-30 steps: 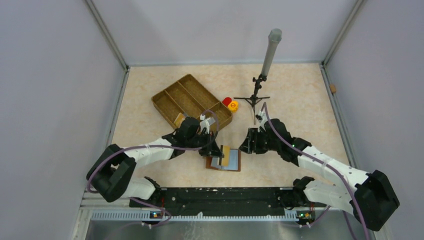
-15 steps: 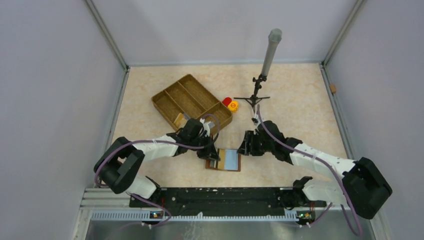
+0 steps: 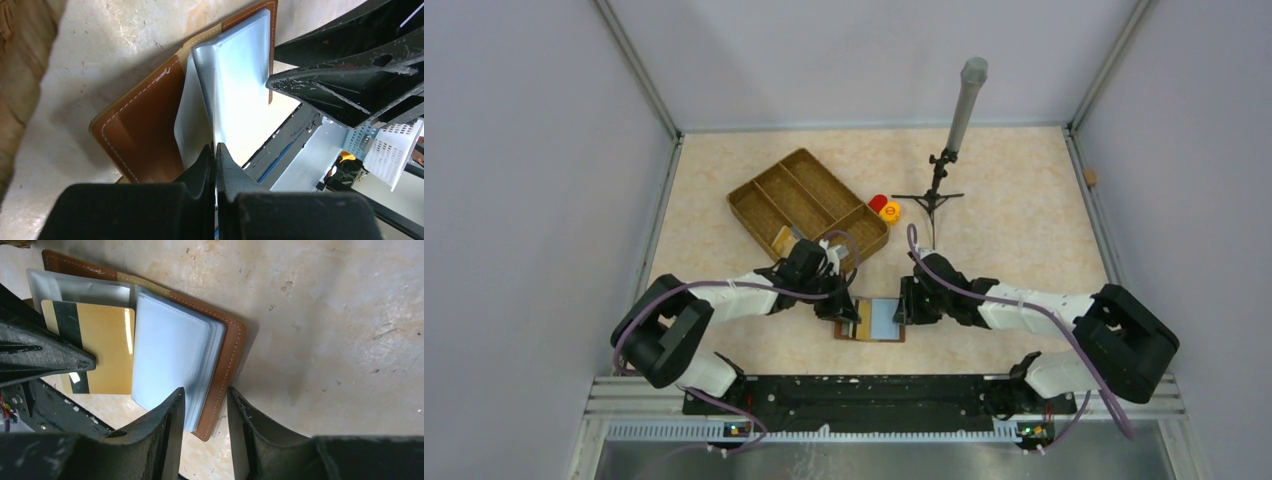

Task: Put the credit cards into the card holder
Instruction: Insert the credit card into the card holder.

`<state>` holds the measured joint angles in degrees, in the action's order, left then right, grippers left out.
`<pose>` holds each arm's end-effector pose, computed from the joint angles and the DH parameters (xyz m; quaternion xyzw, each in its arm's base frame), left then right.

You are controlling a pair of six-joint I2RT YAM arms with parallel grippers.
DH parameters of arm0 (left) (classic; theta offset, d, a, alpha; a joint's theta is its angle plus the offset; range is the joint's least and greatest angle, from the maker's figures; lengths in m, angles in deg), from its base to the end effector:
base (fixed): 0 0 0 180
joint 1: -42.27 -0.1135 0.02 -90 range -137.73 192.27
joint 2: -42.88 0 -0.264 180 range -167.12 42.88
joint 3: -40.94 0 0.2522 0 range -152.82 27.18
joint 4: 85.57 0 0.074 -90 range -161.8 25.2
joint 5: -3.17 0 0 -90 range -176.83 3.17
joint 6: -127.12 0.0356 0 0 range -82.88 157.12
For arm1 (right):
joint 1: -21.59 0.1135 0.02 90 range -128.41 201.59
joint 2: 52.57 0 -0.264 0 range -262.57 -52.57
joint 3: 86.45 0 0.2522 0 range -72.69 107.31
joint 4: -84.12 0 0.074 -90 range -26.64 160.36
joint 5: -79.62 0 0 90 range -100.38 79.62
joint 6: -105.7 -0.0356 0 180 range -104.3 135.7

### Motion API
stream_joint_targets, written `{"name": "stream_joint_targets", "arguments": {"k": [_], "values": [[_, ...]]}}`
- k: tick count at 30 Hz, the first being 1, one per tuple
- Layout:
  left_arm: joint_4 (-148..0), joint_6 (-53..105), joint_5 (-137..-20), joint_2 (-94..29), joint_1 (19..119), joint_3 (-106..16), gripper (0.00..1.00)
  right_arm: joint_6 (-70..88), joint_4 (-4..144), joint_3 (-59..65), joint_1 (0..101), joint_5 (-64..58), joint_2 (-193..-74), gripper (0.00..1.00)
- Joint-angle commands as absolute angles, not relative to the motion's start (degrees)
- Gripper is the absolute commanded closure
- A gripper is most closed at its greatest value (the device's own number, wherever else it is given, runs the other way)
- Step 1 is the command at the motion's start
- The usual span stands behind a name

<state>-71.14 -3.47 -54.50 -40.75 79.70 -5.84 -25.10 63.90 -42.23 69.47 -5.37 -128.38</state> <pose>0.1930 -0.1717 0.1434 0.0673 0.9084 -0.4045 0.0821 0.1572 0.1785 0.1513 -0.0726 0.9414 0.2580 0.2049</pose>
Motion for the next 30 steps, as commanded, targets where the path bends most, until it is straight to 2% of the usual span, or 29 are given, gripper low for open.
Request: {"name": "stream_joint_targets", "arguments": {"k": [1,17,30], "values": [[-77.32,-5.03,-52.38,-40.08,79.12,-4.27,1.0,-25.79,66.06,-39.73,70.27,-7.31,-130.35,0.65],[-87.56,-11.85,-50.23,-42.43,78.2,0.77,1.0,-26.49,64.13,-39.31,70.52,-8.96,-131.66,0.71],[-102.63,-21.8,-52.47,-43.86,78.21,8.03,1.0,-26.82,64.08,-39.55,70.63,-8.98,-131.84,0.73]]}}
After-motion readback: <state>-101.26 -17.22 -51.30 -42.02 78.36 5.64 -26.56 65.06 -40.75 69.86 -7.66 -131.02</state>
